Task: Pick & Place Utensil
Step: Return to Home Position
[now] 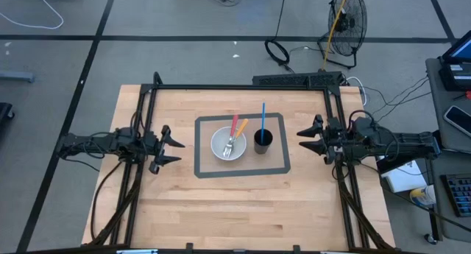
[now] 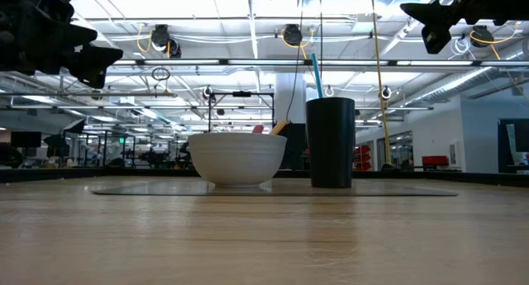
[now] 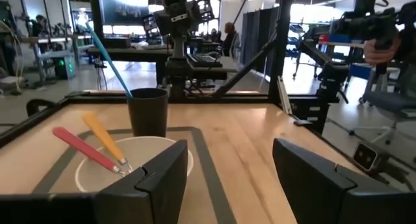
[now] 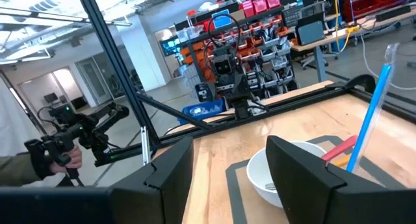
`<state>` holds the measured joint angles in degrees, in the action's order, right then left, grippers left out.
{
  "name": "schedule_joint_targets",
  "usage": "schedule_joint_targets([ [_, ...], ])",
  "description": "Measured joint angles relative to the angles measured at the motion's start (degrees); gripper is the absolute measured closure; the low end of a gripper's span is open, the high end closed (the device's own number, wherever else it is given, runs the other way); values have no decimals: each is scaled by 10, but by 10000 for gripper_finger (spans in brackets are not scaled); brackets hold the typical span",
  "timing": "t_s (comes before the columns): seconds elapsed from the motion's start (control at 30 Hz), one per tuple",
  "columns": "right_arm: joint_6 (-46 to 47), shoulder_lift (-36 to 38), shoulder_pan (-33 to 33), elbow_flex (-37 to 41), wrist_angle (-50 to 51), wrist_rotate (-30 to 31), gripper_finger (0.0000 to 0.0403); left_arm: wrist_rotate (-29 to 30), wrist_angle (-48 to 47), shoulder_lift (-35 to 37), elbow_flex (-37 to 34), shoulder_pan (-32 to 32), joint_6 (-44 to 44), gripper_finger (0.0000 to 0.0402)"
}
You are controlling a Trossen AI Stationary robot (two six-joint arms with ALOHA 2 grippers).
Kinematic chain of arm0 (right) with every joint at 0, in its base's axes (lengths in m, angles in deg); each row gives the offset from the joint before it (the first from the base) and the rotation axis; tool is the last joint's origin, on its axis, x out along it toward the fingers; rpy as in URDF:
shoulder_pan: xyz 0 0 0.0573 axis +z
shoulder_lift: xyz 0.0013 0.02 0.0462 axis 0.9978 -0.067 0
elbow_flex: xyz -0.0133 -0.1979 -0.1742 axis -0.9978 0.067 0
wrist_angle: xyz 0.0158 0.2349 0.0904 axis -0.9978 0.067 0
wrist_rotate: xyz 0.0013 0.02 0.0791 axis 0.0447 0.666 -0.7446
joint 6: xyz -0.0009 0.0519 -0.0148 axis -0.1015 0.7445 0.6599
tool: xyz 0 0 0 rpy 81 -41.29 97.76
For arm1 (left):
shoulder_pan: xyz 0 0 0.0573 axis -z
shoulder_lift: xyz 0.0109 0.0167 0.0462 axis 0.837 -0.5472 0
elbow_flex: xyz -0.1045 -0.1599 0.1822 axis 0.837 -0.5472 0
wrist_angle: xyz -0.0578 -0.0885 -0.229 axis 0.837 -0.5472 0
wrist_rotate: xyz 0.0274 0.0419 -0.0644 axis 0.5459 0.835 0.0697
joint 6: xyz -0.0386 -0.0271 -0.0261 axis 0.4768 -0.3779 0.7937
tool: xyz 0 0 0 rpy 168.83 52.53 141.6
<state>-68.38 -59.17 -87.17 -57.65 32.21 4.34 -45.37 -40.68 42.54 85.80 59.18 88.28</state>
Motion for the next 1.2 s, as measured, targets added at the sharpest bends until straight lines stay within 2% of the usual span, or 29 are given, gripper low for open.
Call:
schedule_joint_targets([
  [0.4,8,0,0,18,-6,-12,211,21,-3,0,0,0,7,172],
  [0.47,3,0,0,49,-56,-29,212,21,-3,0,0,0,9,172],
  [0.63,-30,0,9,174,-309,-45,215,21,-3,0,0,0,6,172],
  [0.73,-34,-1,9,226,-409,-44,215,21,-3,0,0,0,9,172],
  [1.07,-65,-3,15,223,-340,-34,211,21,-3,-4,0,0,7,172],
  [1.2,-68,-2,15,224,-315,-47,211,21,-3,-4,0,0,8,172],
])
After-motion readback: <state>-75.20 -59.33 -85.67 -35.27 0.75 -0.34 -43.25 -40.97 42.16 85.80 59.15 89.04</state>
